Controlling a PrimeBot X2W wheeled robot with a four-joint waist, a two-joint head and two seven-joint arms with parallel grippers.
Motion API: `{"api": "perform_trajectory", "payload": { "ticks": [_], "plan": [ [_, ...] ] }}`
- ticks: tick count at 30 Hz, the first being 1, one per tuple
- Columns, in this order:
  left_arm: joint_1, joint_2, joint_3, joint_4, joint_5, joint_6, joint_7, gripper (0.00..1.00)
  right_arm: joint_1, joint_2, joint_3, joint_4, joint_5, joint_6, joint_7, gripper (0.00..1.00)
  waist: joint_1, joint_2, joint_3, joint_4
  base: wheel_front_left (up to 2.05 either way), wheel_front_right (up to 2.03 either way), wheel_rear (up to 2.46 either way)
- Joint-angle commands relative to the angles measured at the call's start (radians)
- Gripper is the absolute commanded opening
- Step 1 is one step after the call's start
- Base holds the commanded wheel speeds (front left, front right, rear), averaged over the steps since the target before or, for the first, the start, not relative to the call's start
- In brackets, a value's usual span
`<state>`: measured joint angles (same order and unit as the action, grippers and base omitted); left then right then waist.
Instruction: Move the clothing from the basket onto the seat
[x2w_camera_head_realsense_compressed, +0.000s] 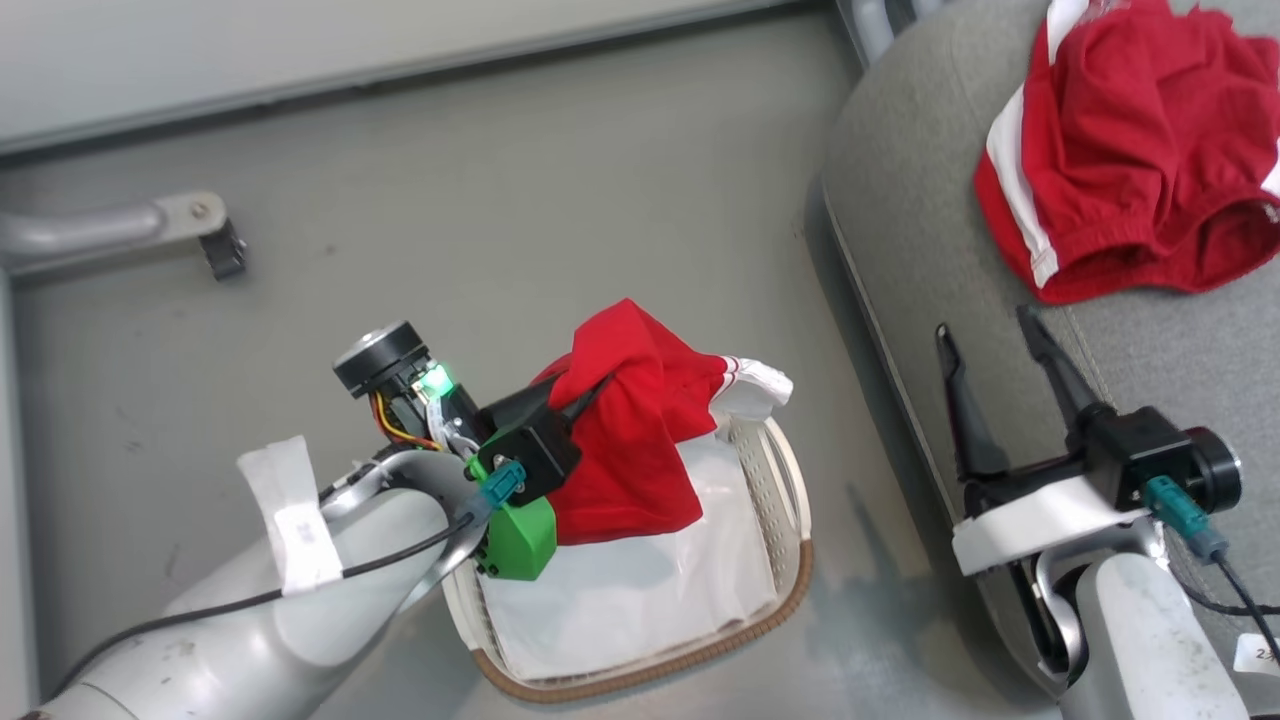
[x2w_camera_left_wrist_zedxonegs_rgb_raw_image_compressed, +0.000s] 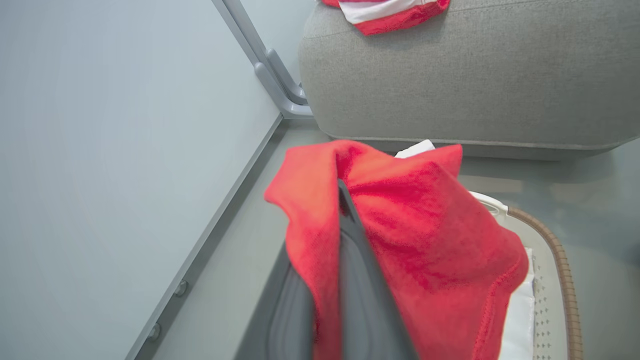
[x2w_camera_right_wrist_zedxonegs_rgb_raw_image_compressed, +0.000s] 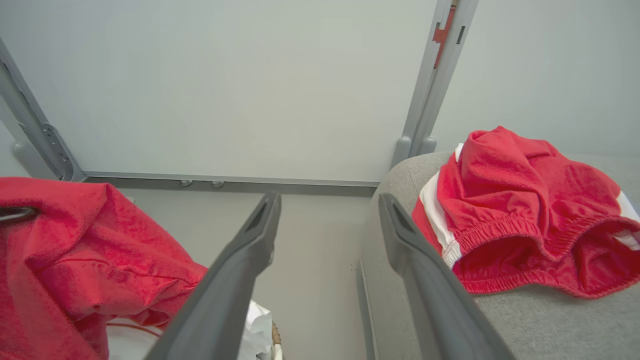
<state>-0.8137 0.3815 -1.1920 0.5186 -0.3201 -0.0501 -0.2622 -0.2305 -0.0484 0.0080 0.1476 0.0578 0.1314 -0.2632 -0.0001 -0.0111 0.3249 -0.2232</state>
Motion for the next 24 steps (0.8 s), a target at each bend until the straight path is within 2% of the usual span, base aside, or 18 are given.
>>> {"api": "perform_trajectory", "payload": {
  "ticks": [1,12,24],
  "plan": [
    [-0.02,0.019,0.001,-0.032,0.009,0.01,-0.002,0.0,0.024,-0.004,0.011,0.008,-0.011,-0.001,-0.002,1.0,0.0001,0.0111,-0.16,0.069,0.0,0.0,0.0],
    [-0.125,0.141,0.05,-0.283,0.002,0.003,0.077,0.0,0.037,-0.004,0.114,0.041,-0.005,-0.001,-0.002,1.0,0.0001,0.0111,-0.27,0.074,0.0,0.0,0.0],
    [-0.212,0.184,0.121,-0.413,-0.023,0.032,0.111,0.0,-0.011,-0.004,0.179,0.047,-0.007,-0.001,-0.002,1.0,0.0001,0.0111,-0.301,0.087,0.0,0.0,0.0]
  ]
}}
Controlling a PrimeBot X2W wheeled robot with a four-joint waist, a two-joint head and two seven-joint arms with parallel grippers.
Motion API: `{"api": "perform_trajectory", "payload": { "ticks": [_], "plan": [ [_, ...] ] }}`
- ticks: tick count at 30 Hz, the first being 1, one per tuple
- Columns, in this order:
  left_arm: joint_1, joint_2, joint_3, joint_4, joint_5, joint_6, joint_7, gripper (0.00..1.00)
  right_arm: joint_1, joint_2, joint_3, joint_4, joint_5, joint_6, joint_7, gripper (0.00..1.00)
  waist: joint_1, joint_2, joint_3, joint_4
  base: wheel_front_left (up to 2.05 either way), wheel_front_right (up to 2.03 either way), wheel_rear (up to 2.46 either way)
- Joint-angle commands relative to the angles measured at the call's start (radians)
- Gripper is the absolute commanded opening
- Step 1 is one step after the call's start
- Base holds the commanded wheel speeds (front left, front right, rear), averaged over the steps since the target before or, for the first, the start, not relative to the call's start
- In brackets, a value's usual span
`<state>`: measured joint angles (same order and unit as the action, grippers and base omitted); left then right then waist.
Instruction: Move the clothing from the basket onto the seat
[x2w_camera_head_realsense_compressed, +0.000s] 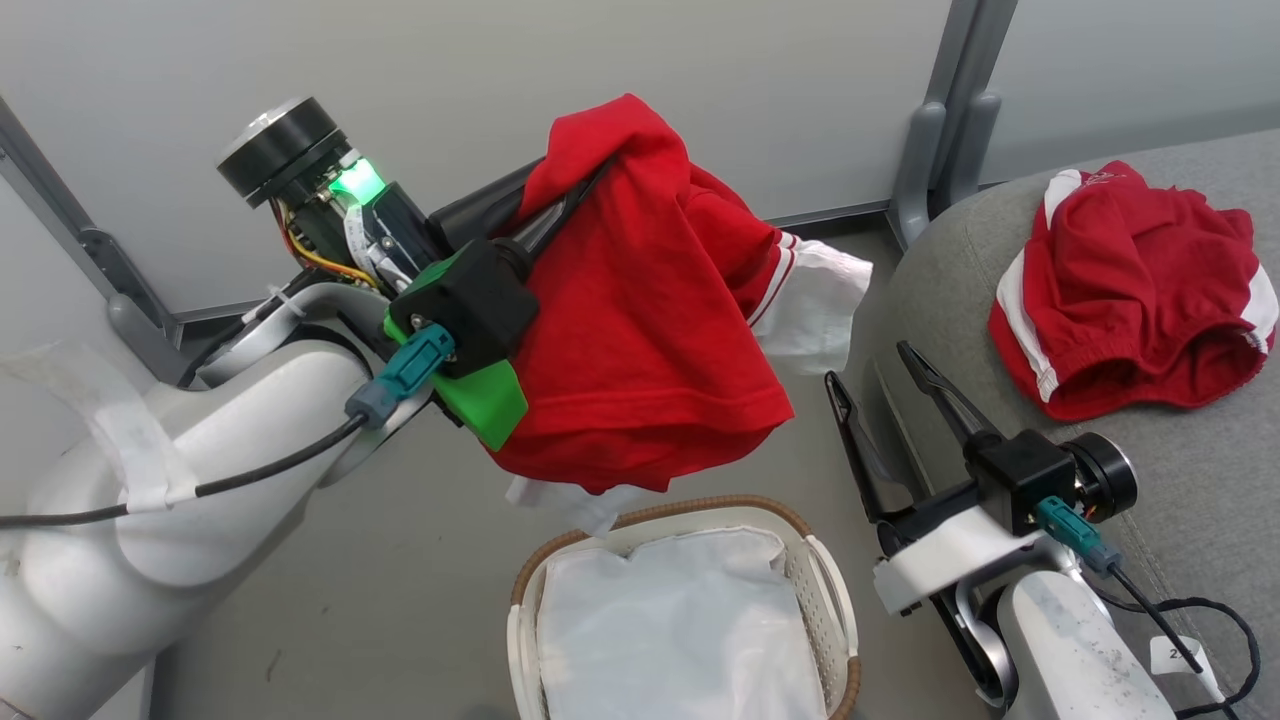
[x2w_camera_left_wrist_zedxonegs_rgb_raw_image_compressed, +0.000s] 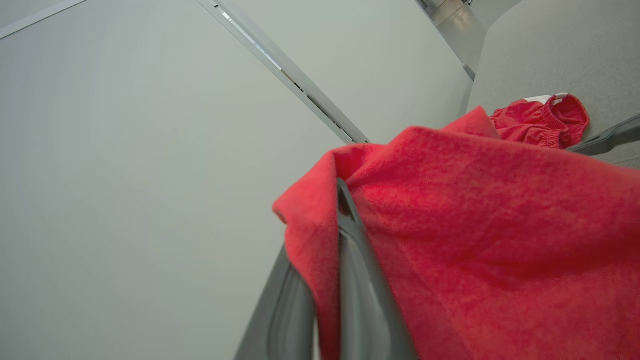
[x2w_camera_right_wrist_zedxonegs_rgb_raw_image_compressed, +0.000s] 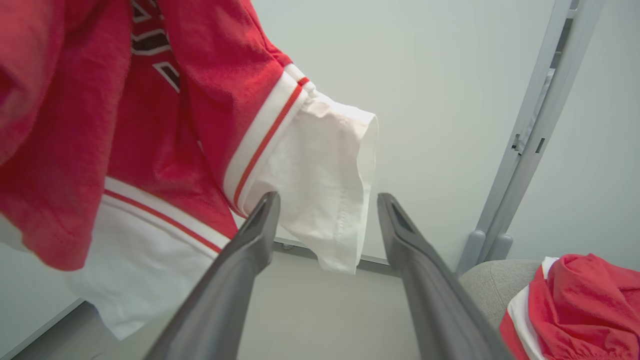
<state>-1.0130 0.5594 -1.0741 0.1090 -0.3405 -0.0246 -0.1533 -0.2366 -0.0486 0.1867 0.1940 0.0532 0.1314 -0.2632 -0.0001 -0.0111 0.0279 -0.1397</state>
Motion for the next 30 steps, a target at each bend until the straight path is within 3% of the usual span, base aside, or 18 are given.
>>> {"api": "perform_trajectory", "payload": {
  "ticks": [1,10,20,24,30],
  "plan": [
    [-0.014,0.007,0.004,-0.01,-0.004,0.008,0.006,0.0,-0.006,-0.003,0.0,-0.003,-0.003,-0.001,-0.002,1.0,0.0001,0.0111,-0.005,0.005,0.0,0.0,0.0],
    [-0.013,0.009,-0.01,-0.056,0.007,0.016,0.015,0.0,-0.032,-0.003,-0.031,0.009,-0.037,-0.001,-0.002,1.0,0.0001,0.0111,-0.007,0.022,0.0,0.0,0.0],
    [-0.017,-0.014,-0.034,-0.088,0.01,0.009,0.005,0.0,-0.165,-0.003,-0.034,0.141,-0.165,-0.001,-0.002,1.0,0.0001,0.0111,0.001,0.044,0.0,0.0,0.0],
    [-0.013,-0.025,-0.04,-0.102,0.004,0.009,0.001,0.0,-0.211,-0.006,0.026,0.216,-0.187,-0.001,-0.002,1.0,0.0001,0.0111,-0.003,0.05,0.0,0.0,0.0],
    [-0.004,-0.029,-0.052,-0.113,-0.001,0.004,-0.006,0.0,-0.29,-0.054,0.184,0.321,-0.107,-0.001,-0.002,0.98,0.0001,0.0111,-0.007,0.057,0.0,0.0,0.0]
  ]
}}
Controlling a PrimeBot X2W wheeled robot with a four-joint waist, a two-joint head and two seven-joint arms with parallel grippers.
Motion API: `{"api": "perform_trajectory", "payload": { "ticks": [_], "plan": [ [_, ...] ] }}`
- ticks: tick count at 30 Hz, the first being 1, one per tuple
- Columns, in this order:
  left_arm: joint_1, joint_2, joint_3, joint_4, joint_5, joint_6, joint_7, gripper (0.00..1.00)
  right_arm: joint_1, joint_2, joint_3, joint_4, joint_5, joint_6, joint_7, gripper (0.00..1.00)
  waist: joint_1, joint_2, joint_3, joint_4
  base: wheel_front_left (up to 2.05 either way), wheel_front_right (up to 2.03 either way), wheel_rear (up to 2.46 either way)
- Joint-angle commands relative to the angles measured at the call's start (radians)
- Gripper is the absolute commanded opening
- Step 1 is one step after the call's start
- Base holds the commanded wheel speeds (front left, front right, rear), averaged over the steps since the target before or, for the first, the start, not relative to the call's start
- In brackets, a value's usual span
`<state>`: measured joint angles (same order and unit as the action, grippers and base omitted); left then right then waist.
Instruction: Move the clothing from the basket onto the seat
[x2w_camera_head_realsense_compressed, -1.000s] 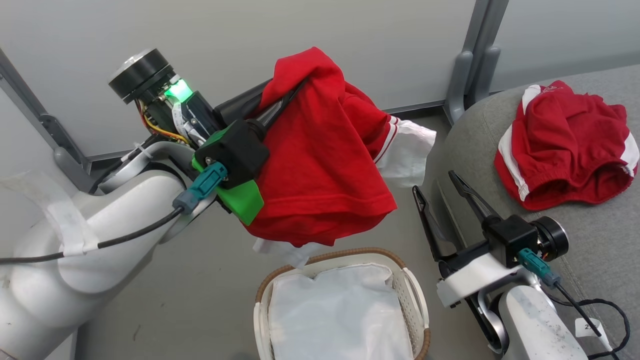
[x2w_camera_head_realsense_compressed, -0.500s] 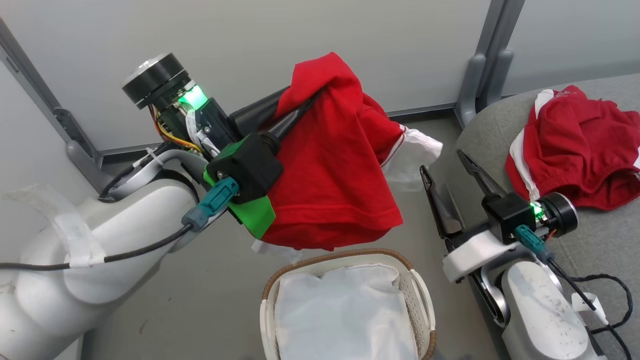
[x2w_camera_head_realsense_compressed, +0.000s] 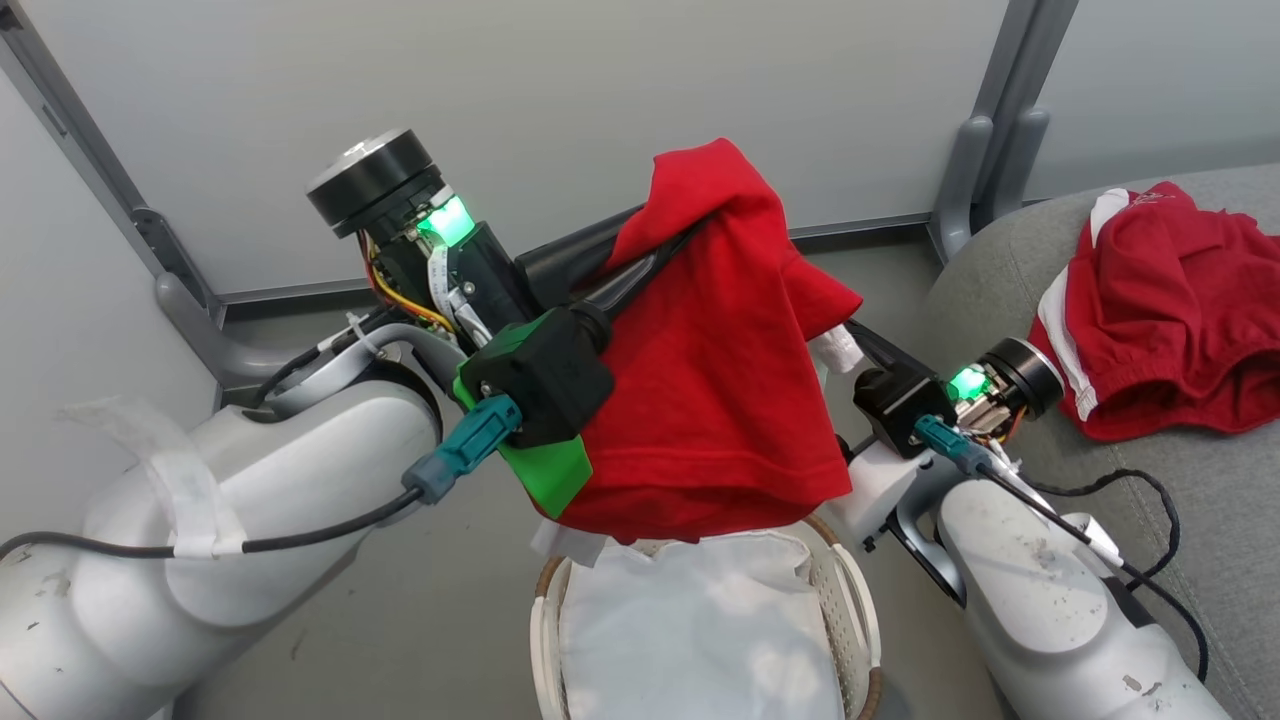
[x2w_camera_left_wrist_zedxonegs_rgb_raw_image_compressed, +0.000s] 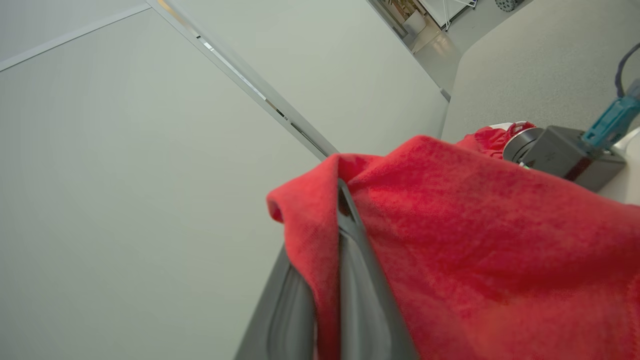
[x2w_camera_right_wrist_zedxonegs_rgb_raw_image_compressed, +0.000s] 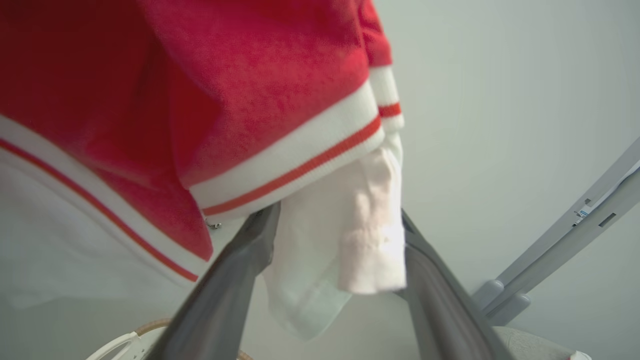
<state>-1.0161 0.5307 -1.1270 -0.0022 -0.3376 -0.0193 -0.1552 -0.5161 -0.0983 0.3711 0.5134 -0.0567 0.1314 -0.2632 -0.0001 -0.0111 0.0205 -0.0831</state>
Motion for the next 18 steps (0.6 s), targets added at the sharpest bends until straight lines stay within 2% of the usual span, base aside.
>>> {"api": "perform_trajectory", "payload": {
  "ticks": [1,8,9,10,11,14,15,18],
  "plan": [
    [0.0,0.0,-0.002,-0.002,-0.004,-0.003,-0.004,0.0,-0.024,-0.011,0.019,0.012,0.016,-0.001,-0.002,1.0,0.0001,0.0111,0.0,0.001,0.0,0.0,0.0],
    [0.0,-0.005,-0.015,-0.003,-0.007,-0.01,-0.008,0.0,-0.113,-0.032,0.161,0.104,0.072,-0.001,-0.002,1.0,0.0001,0.0111,0.007,0.007,0.0,0.0,0.0],
    [0.001,-0.007,-0.016,-0.003,-0.01,-0.011,-0.007,0.0,-0.124,-0.031,0.178,0.115,0.082,-0.001,-0.002,0.88,0.0001,0.0111,0.008,0.008,0.0,0.0,0.0],
    [0.002,-0.008,-0.015,-0.003,-0.014,-0.011,-0.009,0.0,-0.138,-0.031,0.196,0.126,0.094,-0.001,-0.002,0.45,0.0001,0.0111,0.011,0.01,0.0,0.0,0.0],
    [0.003,-0.008,-0.014,-0.001,-0.017,-0.009,-0.011,0.0,-0.148,-0.031,0.209,0.133,0.103,-0.001,-0.002,0.33,0.0001,0.0111,0.014,0.011,0.0,0.0,0.0],
    [0.018,-0.003,-0.007,0.012,-0.029,0.001,-0.019,0.0,-0.171,-0.033,0.234,0.141,0.126,-0.001,-0.002,0.04,0.0001,0.0111,0.021,0.013,0.0,0.0,0.0],
    [0.025,-0.001,-0.004,0.017,-0.035,0.004,-0.022,0.0,-0.173,-0.034,0.237,0.137,0.131,-0.001,-0.002,0.0,0.0001,0.0111,0.023,0.013,0.0,0.0,0.0],
    [0.05,0.008,0.008,0.044,-0.068,0.014,-0.034,0.0,-0.168,-0.038,0.227,0.115,0.145,-0.001,-0.002,0.0,0.0001,0.0111,0.031,0.012,0.0,0.0,0.0]
  ]
}}
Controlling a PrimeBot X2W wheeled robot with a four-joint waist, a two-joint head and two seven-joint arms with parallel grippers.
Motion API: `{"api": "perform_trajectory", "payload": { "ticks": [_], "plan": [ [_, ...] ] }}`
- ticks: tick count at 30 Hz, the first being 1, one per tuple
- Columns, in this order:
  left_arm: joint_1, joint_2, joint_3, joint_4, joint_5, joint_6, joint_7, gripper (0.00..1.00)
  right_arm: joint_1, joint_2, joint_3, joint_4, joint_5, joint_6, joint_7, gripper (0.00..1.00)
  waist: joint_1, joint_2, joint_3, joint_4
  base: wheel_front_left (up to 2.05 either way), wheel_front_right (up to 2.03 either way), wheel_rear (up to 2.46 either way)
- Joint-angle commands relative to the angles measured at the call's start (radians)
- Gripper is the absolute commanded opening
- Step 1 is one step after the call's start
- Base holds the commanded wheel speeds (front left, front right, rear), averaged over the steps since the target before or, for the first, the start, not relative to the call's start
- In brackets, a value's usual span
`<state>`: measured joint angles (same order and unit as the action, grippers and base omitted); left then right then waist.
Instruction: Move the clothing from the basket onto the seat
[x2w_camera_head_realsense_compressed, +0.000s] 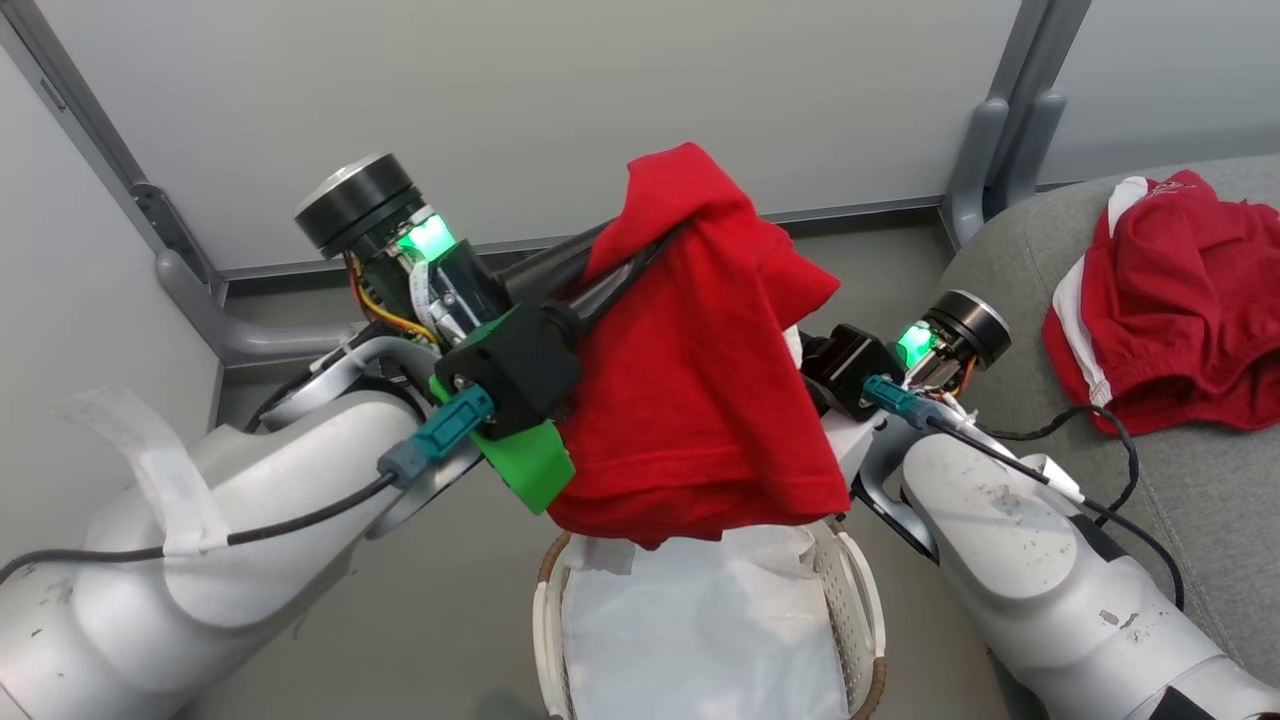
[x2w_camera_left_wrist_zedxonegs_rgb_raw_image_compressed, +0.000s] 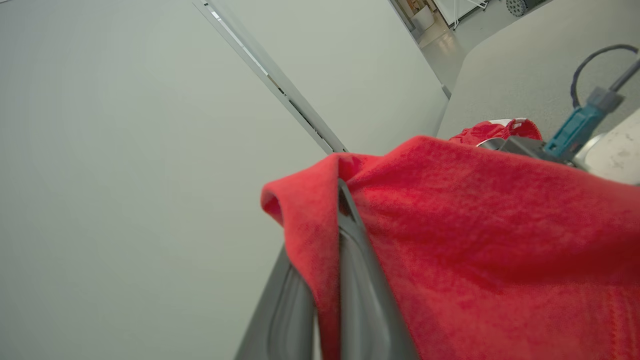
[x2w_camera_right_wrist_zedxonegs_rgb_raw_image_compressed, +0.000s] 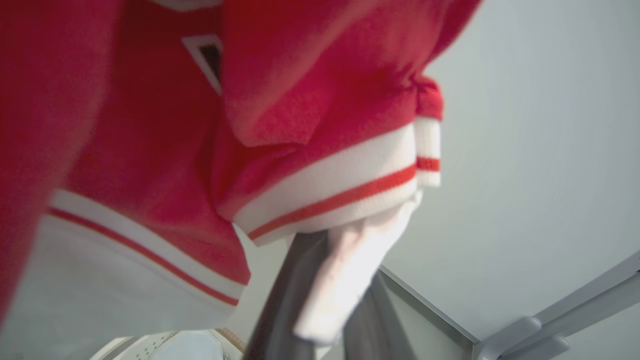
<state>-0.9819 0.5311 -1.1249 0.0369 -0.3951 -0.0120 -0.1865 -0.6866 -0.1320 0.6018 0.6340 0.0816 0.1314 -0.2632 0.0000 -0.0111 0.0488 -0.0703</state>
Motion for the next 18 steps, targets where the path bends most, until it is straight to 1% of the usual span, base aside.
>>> {"api": "perform_trajectory", "payload": {
  "ticks": [1,6,10,11,12,13,14,15,16,18],
  "plan": [
    [0.025,0.011,0.009,0.015,-0.018,0.009,-0.01,0.0,0.009,-0.004,-0.008,-0.013,0.009,-0.001,-0.002,0.0,0.0,0.0111,0.005,-0.002,0.0,0.0,0.0],
    [0.101,0.013,0.028,0.082,-0.078,0.031,-0.041,0.0,0.047,0.001,-0.084,-0.079,0.023,-0.001,-0.002,0.0,0.0,0.0111,0.015,-0.011,0.0,0.0,0.0],
    [0.169,-0.009,0.046,0.129,-0.123,0.049,-0.064,0.0,0.085,0.01,-0.155,-0.136,0.022,-0.001,-0.002,0.0,0.0,0.0111,0.024,-0.017,0.0,0.0,0.0],
    [0.185,-0.016,0.052,0.138,-0.13,0.052,-0.068,0.05,0.094,0.013,-0.171,-0.15,0.02,-0.001,-0.002,0.0,0.0,0.0111,0.026,-0.019,0.0,0.0,0.0],
    [0.204,-0.027,0.061,0.148,-0.139,0.059,-0.072,0.32,0.105,0.017,-0.19,-0.166,0.018,-0.001,-0.002,0.0,0.0,0.0111,0.028,-0.02,0.0,0.0,0.0],
    [0.222,-0.037,0.072,0.155,-0.15,0.063,-0.075,0.45,0.113,0.02,-0.204,-0.179,0.015,-0.001,-0.002,0.0,0.0,0.0111,0.03,-0.021,0.0,0.0,0.0],
    [0.246,-0.051,0.086,0.163,-0.161,0.069,-0.078,0.75,0.123,0.025,-0.222,-0.196,0.013,-0.001,-0.002,0.0,0.0,0.0111,0.032,-0.023,0.0,0.0,0.0],
    [0.263,-0.061,0.096,0.169,-0.167,0.071,-0.08,0.91,0.131,0.028,-0.234,-0.207,0.009,-0.001,-0.002,0.0,0.0,0.0111,0.034,-0.024,0.0,0.0,0.0],
    [0.285,-0.079,0.117,0.166,-0.174,0.076,-0.08,1.0,0.14,0.032,-0.249,-0.222,0.007,-0.001,-0.002,0.0,0.0,0.0111,0.036,-0.025,0.0,0.0,0.0],
    [0.337,-0.11,0.165,0.16,-0.184,0.078,-0.079,1.0,0.154,0.038,-0.269,-0.247,0.008,-0.001,-0.002,0.0,0.0,0.0111,0.038,-0.026,0.0,0.0,0.0]
  ]
}}
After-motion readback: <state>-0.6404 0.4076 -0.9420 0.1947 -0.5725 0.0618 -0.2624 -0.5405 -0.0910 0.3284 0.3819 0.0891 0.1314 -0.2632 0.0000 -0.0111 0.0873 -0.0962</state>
